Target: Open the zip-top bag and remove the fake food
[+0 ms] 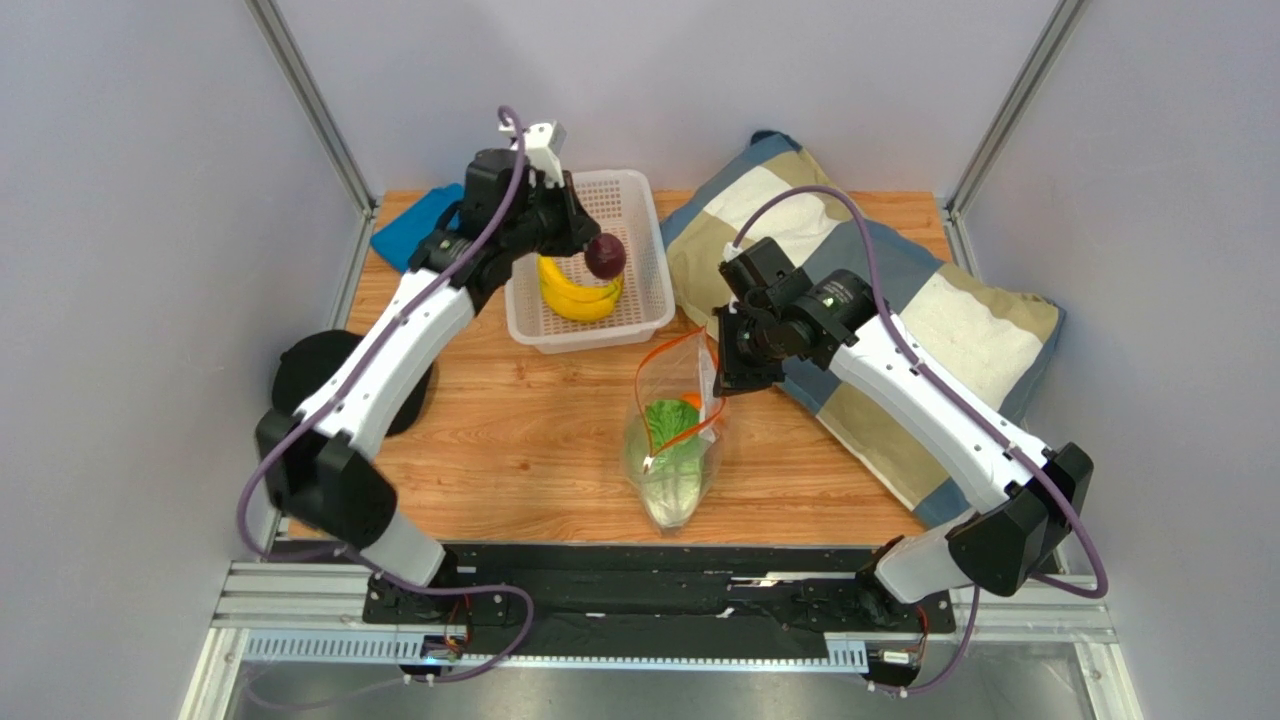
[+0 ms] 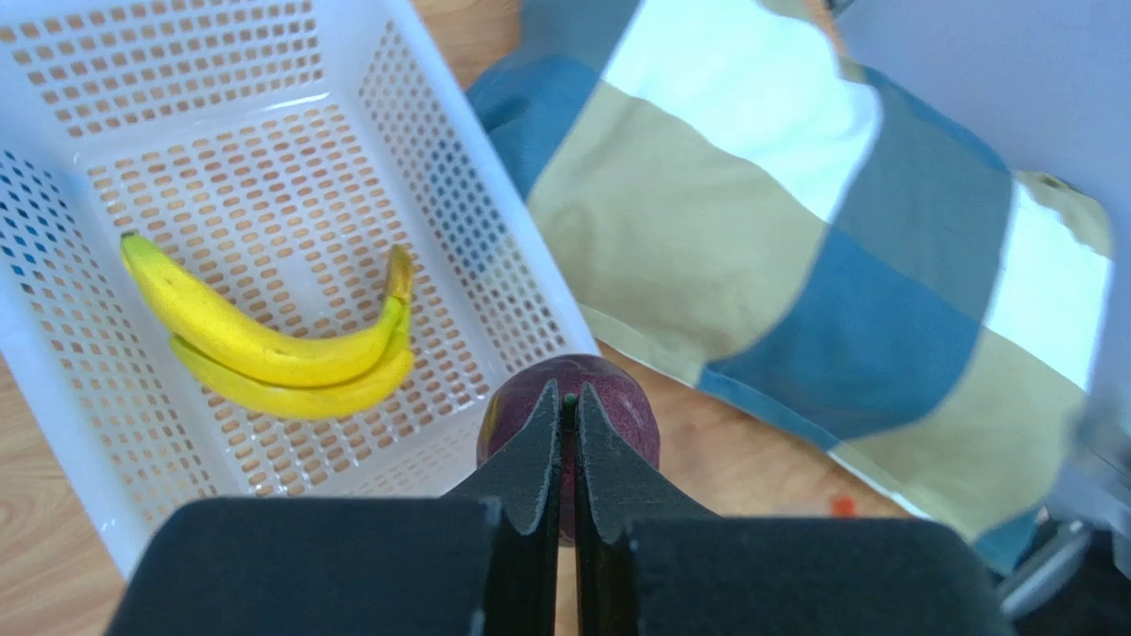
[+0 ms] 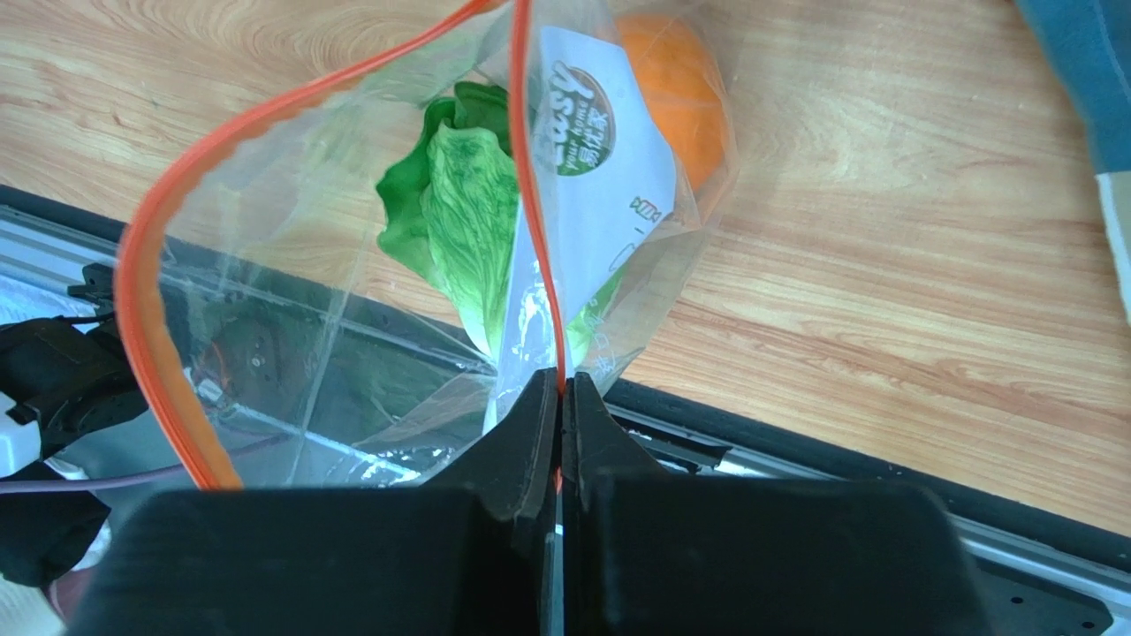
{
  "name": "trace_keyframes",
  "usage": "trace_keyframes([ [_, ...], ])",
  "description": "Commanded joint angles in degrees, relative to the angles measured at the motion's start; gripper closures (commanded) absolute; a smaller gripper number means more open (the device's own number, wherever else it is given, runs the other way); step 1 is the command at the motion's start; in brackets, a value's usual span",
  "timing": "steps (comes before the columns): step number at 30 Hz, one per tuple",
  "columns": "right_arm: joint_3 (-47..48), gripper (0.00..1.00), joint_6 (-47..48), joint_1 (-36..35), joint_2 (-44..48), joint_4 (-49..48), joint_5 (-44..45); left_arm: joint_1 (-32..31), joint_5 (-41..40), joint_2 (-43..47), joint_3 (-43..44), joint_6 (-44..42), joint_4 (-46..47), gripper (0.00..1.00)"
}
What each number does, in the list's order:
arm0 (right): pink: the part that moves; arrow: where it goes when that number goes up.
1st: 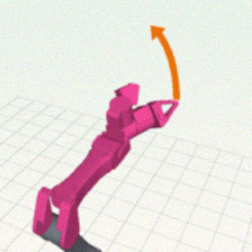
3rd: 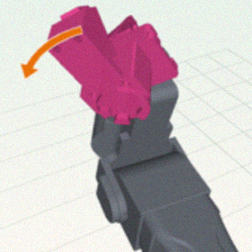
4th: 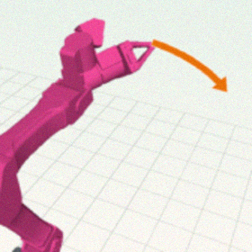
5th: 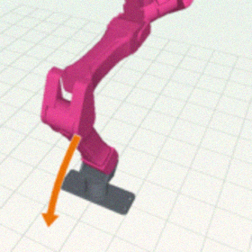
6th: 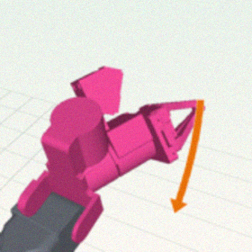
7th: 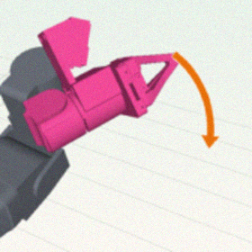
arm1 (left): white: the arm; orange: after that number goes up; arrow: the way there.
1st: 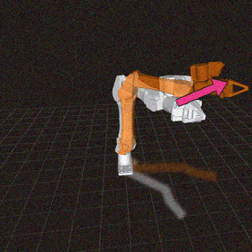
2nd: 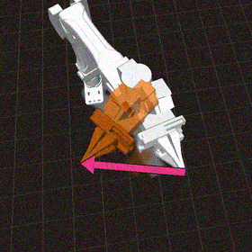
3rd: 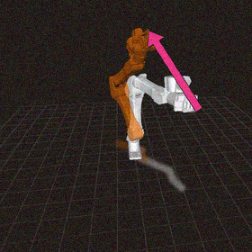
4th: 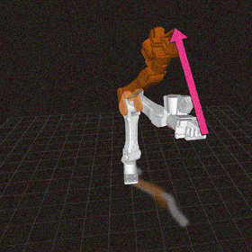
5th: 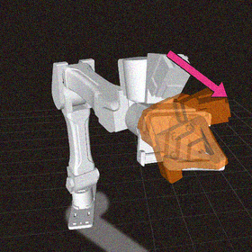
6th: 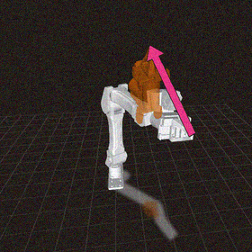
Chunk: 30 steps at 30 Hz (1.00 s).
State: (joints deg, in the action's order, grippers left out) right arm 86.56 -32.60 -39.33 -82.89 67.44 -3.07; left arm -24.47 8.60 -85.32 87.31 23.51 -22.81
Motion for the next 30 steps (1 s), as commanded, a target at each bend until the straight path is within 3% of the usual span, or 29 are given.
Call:
trace_keyframes([
  [1, 4.5, 1.00, 3.1, 1.2, -0.4, 1.4, 1.1, 2.7, 1.4, -12.3, 7.3, 3.1, -5.7, 1.00],
  [7, 4.6, 1.00, 3.7, 2.9, 0.3, 2.2, 1.1, 3.5, 5.8, -26.3, 14.0, 4.2, -3.1, 1.00],
  [15, 4.8, 1.00, 3.5, 4.4, 1.1, 2.2, 0.6, 3.3, 7.4, -35.3, 17.0, 2.9, -3.6, 0.98],
  [16, 4.8, 1.00, 3.5, 4.4, 1.0, 2.3, 0.5, 3.3, 6.8, -35.1, 16.7, 2.8, -4.2, 0.89],
  [17, 4.9, 1.00, 3.4, 4.5, 0.9, 2.3, 0.3, 3.3, 5.8, -34.7, 16.5, 2.7, -4.8, 0.64],
  [20, 5.0, 1.00, 3.4, 4.5, 0.7, 2.0, -0.5, 3.3, 2.4, -31.9, 14.9, 1.6, -6.8, 0.24],
  [25, 5.4, 1.00, 2.7, 4.5, 0.1, 0.5, -2.4, 2.1, 1.2, -20.3, 12.9, -1.0, -14.6, 0.27],
  [30, 5.5, 1.00, 0.6, 4.4, -1.0, -1.7, -5.5, -5.4, 7.2, -1.9, 4.7, 1.8, -16.3, 0.53],
])
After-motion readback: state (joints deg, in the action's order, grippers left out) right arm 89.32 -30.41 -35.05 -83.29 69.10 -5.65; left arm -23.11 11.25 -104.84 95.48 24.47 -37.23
